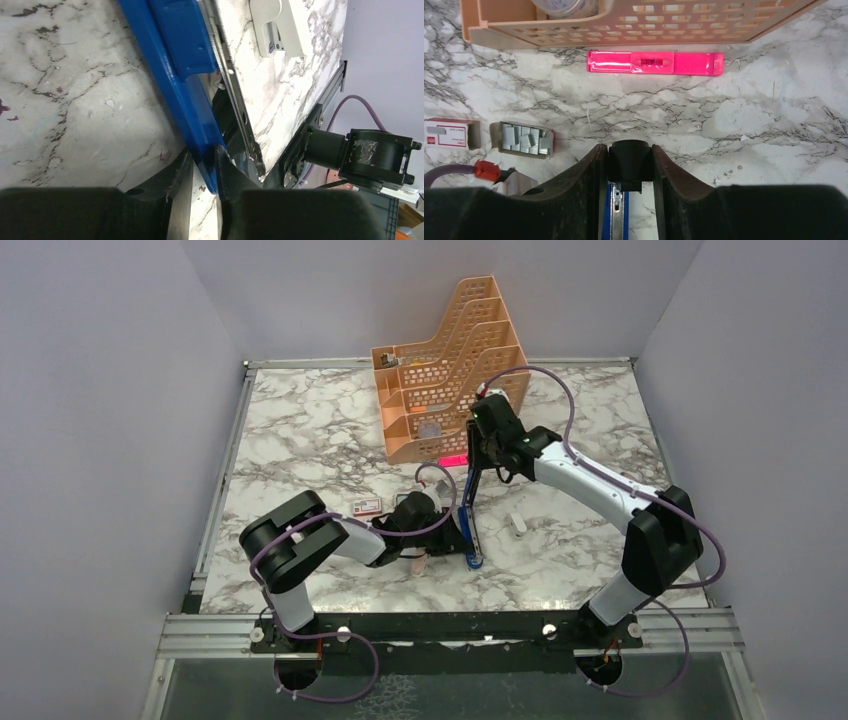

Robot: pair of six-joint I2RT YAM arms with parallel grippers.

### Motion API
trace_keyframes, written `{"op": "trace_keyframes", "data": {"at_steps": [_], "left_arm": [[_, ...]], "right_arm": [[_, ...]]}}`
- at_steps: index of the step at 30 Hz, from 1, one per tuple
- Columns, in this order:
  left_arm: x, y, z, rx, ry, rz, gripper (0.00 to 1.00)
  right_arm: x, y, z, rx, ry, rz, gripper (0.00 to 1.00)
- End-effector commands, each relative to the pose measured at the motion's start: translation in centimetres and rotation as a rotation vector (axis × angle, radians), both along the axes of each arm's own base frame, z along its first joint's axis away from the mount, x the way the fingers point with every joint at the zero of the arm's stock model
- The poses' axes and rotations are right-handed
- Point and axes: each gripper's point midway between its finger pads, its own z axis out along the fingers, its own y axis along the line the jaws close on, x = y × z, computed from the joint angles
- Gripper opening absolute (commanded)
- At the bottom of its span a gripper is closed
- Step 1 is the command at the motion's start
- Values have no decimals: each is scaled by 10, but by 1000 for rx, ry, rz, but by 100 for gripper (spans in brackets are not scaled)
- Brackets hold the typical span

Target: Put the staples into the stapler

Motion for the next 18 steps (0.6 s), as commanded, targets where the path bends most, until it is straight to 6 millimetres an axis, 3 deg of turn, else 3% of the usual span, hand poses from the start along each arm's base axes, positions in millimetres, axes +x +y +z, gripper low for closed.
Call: {"op": "trace_keyframes", "data": {"at_steps": [1,10,18], "left_arm": [[-2,24,-34,120,9,25,23],[3,42,-44,174,26,86,32],[6,55,-47,228,3,125,31]], "right_arm": [[-5,0,-20,-67,61,57,40],[-8,7,-32,-53,99,88,43],[-4,14,-34,-50,118,94,43]]}}
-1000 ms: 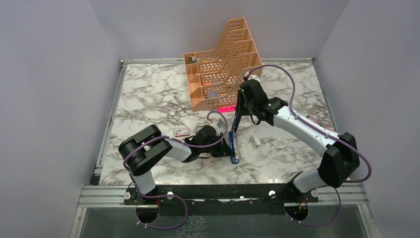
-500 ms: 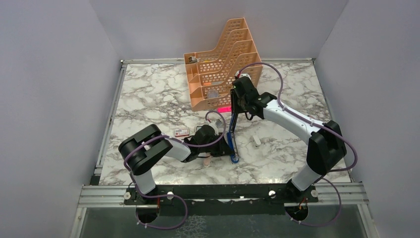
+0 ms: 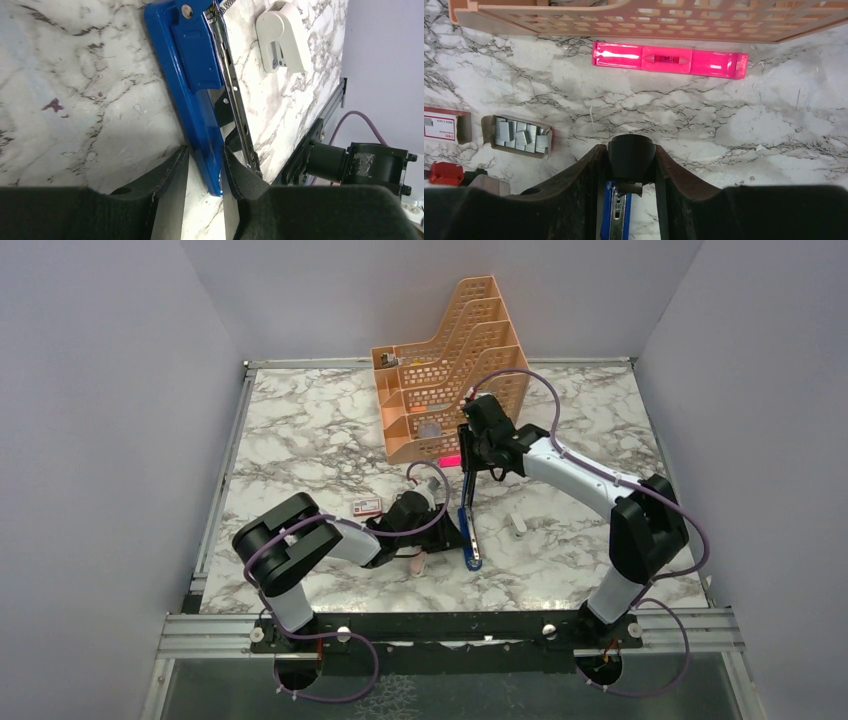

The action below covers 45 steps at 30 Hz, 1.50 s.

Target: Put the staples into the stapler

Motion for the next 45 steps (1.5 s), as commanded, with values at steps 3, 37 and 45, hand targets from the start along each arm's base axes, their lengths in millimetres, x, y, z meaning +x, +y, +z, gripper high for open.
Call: {"op": "trace_keyframes", "data": {"at_steps": [3,37,45], "left_arm": [[-3,48,-50,257,29,75,25],[23,52,118,87,-455,62,58],[33,110,154,200,-628,233,92]], "right_arm": [[-5,4,-7,-21,60,30,43],[-62,-106,96,65,-266,-332,69],[-106,-119,5,43,-54,-380,85]]}}
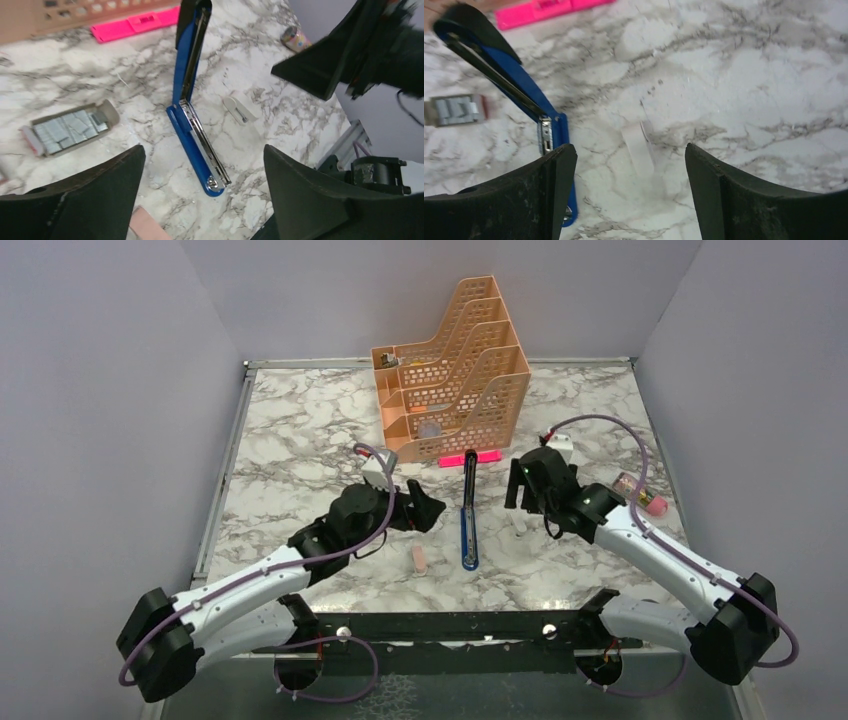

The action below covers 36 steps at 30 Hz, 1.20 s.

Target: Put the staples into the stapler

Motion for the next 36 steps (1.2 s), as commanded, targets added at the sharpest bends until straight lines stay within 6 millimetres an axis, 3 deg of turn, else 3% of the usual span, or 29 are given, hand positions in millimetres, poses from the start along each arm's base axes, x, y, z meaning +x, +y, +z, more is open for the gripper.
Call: {"op": "trace_keyframes", "data": {"at_steps": [1,4,7,11,16,29,36], "left_arm": [[10,42,12,87,-107,144,96],[7,52,15,88,-123,163,99],[4,55,11,86,-112,168,99],[-1,50,4,71,-99,136,99],[-4,37,0,46,-77,83,99],[-4,15,-15,62,0,17,98],[-7,2,-22,70,39,-36,98]], "right_arm": [[-21,-5,-39,34,111,-68,85],[-29,0,-62,44,179,-55,82],[-34,1,-79,31,228,-52,73],[-41,0,-96,28,275,-65,60],[-43,0,-111,7,298,-50,54],[-30,9,-115,-51,298,33,36],[-32,11,-114,-42,303,54,40]]}}
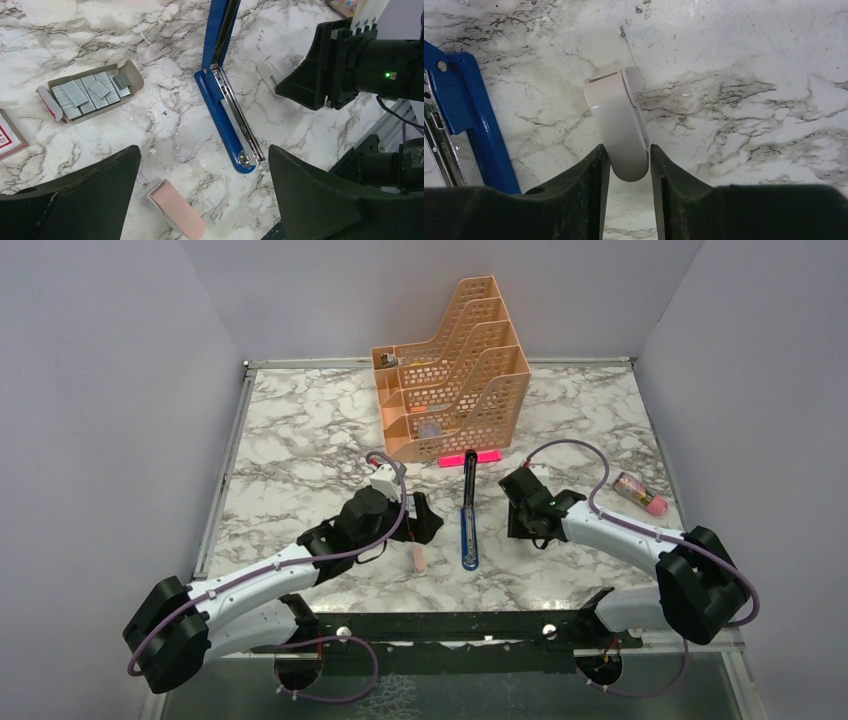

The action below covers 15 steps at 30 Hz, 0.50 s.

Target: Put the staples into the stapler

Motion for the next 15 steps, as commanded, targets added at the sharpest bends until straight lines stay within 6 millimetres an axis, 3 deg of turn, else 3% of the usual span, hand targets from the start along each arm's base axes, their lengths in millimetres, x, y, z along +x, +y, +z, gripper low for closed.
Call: {"op": "trace_keyframes", "data": {"at_steps": [1,13,15], "left_arm": [[1,-18,17,-56,1,-54,98],[2,-25,10,-63,30,-62,98],[2,-27,9,-65,35,-66,98]], "right_arm": [[10,13,14,48,-40,31,41],[12,12,20,42,-56,43,38],[13,11,19,36,-59,39,34]]}}
